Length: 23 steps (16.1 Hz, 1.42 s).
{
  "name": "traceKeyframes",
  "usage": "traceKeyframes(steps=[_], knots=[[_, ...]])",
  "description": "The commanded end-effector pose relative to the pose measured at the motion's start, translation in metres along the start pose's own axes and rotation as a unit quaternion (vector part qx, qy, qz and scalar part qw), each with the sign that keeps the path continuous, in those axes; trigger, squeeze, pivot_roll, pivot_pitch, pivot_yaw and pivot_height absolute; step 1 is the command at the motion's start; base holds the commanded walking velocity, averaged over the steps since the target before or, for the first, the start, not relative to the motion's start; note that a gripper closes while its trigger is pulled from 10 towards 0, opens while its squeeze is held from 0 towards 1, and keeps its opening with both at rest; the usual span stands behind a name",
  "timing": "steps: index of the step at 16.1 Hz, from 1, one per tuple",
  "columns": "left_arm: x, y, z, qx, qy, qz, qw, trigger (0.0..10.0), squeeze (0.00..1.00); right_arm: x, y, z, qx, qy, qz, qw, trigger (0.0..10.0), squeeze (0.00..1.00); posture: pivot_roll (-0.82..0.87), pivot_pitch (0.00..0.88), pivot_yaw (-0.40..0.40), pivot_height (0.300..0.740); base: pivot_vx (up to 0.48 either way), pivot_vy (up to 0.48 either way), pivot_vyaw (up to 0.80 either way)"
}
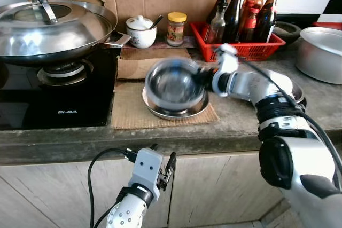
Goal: Kitchen organization
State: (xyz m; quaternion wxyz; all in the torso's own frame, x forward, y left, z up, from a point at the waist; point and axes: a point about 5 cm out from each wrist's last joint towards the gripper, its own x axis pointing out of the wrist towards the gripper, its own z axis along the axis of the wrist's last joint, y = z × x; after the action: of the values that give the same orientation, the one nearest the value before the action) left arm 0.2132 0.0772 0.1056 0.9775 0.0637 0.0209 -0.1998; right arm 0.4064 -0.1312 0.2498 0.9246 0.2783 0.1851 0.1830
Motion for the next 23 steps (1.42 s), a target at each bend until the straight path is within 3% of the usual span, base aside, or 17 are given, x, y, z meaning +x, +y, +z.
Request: traceKeyframes(steps=[1, 3, 5, 7, 8, 9, 10, 11, 12, 17, 23], knots=[[0.002, -0.001, -0.001, 0.003, -0.001, 0.002, 1.000, 10.0, 0.00, -0.006, -0.002, 0.008, 0.045, -0.062, 0.002, 0.997, 0.0, 0.00, 0.05, 0.000, -0.079, 0.740, 0.000, 0.000, 0.00], [0.002, 0.000, -0.001, 0.003, 0.000, 0.002, 1.000, 10.0, 0.00, -0.015, -0.004, 0.002, 0.056, -0.119, -0.010, 0.991, 0.0, 0.00, 0.05, 0.000, -0.072, 0.740, 0.000, 0.000, 0.00], [0.002, 0.001, -0.002, 0.003, 0.000, 0.001, 1.000, 10.0, 0.00, -0.030, -0.008, 0.004, 0.024, -0.209, -0.062, 0.976, 0.0, 0.00, 0.05, 0.000, -0.064, 0.740, 0.000, 0.000, 0.00], [0.002, 0.002, -0.001, 0.001, -0.003, 0.001, 1.000, 10.0, 0.00, -0.058, 0.003, -0.003, -0.108, -0.306, -0.087, 0.942, 0.0, 0.00, 0.04, 0.000, -0.055, 0.740, 0.000, 0.000, 0.00], [0.002, 0.003, -0.001, 0.001, -0.007, 0.000, 1.000, 10.0, 0.00, -0.073, 0.010, -0.012, -0.161, -0.348, -0.107, 0.917, 0.0, 0.00, 0.04, 0.000, -0.043, 0.740, 0.000, 0.000, 0.00], [0.002, 0.003, -0.001, 0.001, -0.009, -0.001, 1.000, 10.0, 0.00, -0.083, 0.015, -0.018, -0.187, -0.369, -0.123, 0.902, 0.0, 0.00, 0.04, 0.000, -0.043, 0.740, 0.000, 0.000, 0.00], [0.002, 0.004, 0.000, 0.001, -0.009, -0.001, 1.000, 10.0, 0.00, -0.086, 0.017, -0.020, -0.191, -0.376, -0.127, 0.898, 0.0, 0.00, 0.04, 0.000, -0.043, 0.740, 0.000, 0.000, 0.00], [0.002, 0.005, 0.000, 0.003, -0.011, 0.001, 1.000, 10.0, 0.00, -0.095, 0.022, -0.024, -0.235, -0.397, -0.144, 0.876, 0.0, 0.00, 0.04, 0.000, -0.034, 0.740, 0.000, 0.000, 0.00], [0.002, 0.006, 0.000, 0.003, -0.013, 0.003, 1.000, 10.0, 0.00, -0.101, 0.023, -0.027, -0.254, -0.407, -0.159, 0.863, 0.0, 0.00, 0.03, 0.000, -0.029, 0.740, 0.000, 0.000, 0.00], [0.003, 0.008, 0.001, 0.007, -0.018, 0.003, 1.000, 10.0, 0.00, -0.109, 0.026, -0.036, -0.246, -0.425, -0.172, 0.854, 0.0, 0.00, 0.04, 0.000, -0.024, 0.740, 0.000, 0.000, 0.00], [0.003, 0.009, 0.001, 0.005, -0.020, 0.003, 1.000, 10.0, 0.00, -0.112, 0.023, -0.042, -0.247, -0.418, -0.173, 0.857, 0.0, 0.00, 0.04, 0.000, -0.024, 0.740, 0.000, 0.000, 0.00]])
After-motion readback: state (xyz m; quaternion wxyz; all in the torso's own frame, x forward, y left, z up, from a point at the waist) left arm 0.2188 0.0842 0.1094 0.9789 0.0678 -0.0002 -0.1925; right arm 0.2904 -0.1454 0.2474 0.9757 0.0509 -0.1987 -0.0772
